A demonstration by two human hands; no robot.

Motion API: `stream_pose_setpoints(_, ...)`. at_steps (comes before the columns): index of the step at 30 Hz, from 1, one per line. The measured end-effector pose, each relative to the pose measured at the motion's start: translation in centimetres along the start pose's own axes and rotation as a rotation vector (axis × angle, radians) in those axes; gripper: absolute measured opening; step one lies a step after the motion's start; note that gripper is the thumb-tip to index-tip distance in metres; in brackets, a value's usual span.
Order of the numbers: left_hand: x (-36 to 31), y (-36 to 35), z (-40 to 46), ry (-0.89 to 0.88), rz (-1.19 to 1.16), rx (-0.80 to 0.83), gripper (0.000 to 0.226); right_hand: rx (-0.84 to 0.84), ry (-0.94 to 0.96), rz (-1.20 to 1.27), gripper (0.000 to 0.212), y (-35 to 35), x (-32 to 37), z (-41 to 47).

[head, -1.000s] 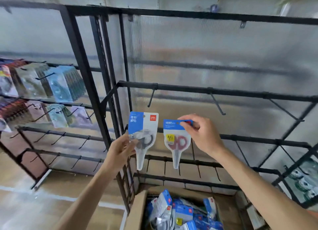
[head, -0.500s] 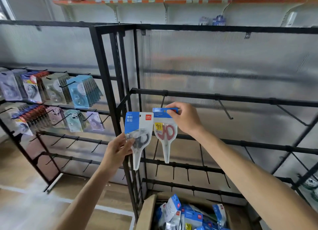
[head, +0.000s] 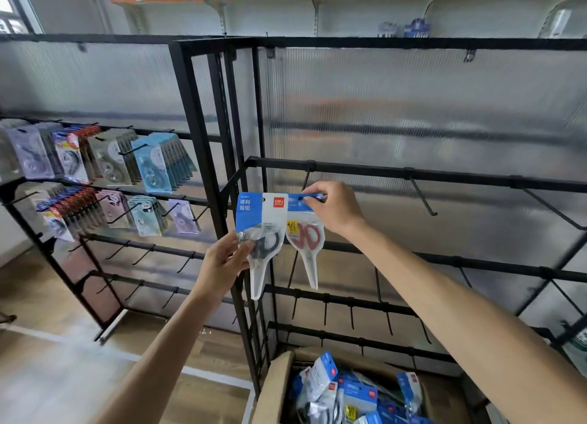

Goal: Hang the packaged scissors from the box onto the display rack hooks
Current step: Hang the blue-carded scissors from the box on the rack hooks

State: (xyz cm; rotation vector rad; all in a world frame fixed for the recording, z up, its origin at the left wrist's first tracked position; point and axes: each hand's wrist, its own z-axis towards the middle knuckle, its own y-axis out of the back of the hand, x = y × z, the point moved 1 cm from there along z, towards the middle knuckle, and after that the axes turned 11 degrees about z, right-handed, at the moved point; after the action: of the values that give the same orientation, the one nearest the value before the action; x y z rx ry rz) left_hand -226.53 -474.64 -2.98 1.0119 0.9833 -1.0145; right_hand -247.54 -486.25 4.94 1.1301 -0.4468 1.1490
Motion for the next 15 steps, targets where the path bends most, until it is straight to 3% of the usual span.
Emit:
stream_pose_setpoints(6, 0.4, -1.3, 2.3, 0.060, -0.014, -0.023, 0.016, -0.030, -0.120, -0.051, 0.016, -0.7, -1.9, 5.3)
stream_pose_setpoints(15, 2.6, -2.2, 4.3, 0.151, -0.058, -0.063, 0.017, -0.218, -0.386, -0.038, 0.016, -1.9, -4.3, 10.8)
